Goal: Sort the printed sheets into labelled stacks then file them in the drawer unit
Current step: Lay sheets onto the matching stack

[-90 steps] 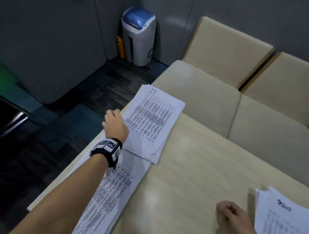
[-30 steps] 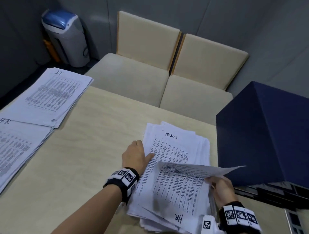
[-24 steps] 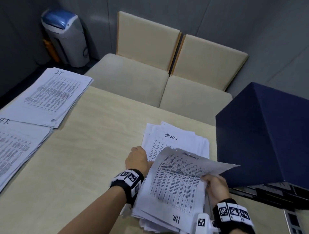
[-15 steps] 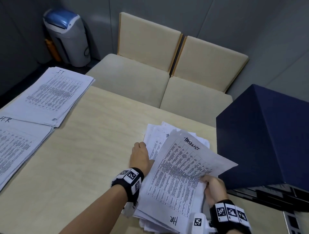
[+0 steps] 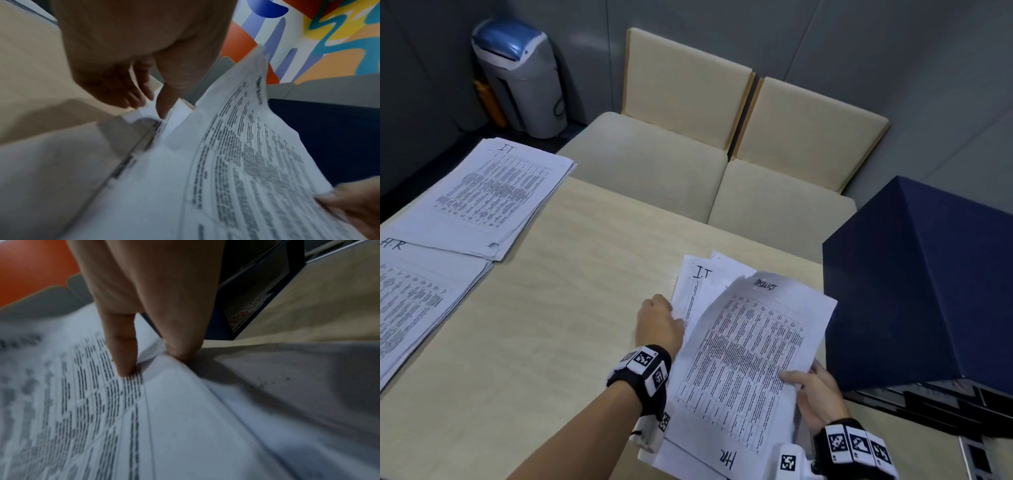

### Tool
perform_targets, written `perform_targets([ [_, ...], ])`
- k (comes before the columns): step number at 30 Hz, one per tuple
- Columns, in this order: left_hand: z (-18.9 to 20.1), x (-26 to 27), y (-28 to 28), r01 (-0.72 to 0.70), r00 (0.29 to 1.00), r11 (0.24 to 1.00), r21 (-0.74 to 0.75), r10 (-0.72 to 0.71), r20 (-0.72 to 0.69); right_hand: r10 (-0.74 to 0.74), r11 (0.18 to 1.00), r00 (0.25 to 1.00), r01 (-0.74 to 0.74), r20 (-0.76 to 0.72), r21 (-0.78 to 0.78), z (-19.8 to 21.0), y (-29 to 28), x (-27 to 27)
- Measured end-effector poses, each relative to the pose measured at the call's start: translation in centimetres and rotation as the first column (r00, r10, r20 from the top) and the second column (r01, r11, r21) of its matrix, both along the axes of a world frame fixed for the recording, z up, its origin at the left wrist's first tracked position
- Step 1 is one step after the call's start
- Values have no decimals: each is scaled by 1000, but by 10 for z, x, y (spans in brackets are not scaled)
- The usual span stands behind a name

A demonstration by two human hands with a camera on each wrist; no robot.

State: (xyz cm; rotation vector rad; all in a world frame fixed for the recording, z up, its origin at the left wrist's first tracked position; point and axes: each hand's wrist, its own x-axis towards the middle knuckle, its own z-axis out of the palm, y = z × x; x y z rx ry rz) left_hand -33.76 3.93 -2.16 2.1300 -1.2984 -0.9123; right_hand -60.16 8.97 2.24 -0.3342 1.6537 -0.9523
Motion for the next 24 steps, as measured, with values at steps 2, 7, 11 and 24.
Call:
perform_targets([
  [2, -3, 8, -1, -51, 998, 997, 64, 49, 25, 58, 998, 997, -57, -43, 27, 4, 1, -1],
  [7, 9, 3, 3, -80, 994, 968, -237, 59, -95, 70, 997, 992, -72, -101, -21, 16, -8, -10],
  [11, 54, -6, -5, 114, 829, 966, -231, -221, -513, 45, 969, 999, -48, -20, -241, 51, -30, -1],
  [24, 113, 7, -19, -33, 846, 856, -516, -252, -471, 67, 730, 950, -255, -305, -634, 93, -49, 52],
])
